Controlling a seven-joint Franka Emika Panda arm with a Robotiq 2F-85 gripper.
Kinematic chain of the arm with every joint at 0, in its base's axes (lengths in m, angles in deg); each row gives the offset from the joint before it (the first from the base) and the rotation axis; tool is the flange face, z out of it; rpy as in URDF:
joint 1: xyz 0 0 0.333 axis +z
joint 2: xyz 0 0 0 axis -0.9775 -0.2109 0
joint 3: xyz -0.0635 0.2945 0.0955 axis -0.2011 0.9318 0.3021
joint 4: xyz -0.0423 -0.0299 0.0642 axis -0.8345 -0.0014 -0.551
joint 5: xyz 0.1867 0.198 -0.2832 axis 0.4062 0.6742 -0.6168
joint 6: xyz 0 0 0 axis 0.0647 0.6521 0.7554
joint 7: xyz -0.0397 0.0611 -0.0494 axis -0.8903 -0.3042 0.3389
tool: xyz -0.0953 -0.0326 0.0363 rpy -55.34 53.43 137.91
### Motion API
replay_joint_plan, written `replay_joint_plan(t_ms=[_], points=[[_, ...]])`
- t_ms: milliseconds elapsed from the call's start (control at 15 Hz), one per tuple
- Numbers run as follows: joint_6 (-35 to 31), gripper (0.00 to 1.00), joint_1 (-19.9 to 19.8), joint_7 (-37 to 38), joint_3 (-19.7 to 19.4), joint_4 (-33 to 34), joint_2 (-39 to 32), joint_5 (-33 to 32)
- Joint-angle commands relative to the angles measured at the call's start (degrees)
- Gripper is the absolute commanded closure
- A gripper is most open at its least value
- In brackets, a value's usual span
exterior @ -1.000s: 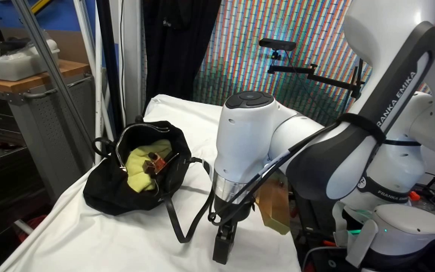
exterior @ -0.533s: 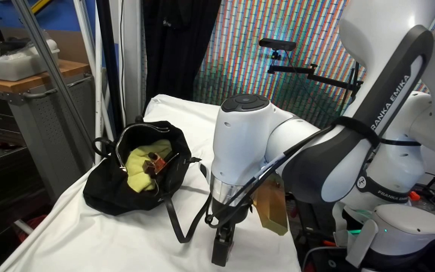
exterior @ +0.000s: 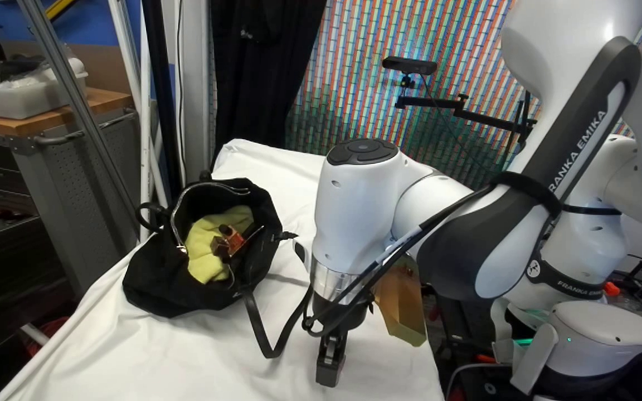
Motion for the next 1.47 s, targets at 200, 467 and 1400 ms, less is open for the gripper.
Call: replay_joint_plan(t_ms=[200,467,1400], points=[[0.74,0.8,1.55,-1.19,-0.77,0.42,0.2,0.64],[3.65,0.85,1.07,-2.8,-0.86,1.08,1.44,0.36],[16.02,0.85,-2.69,-3.49,-8.82,23.27,0.19,-15.37]])
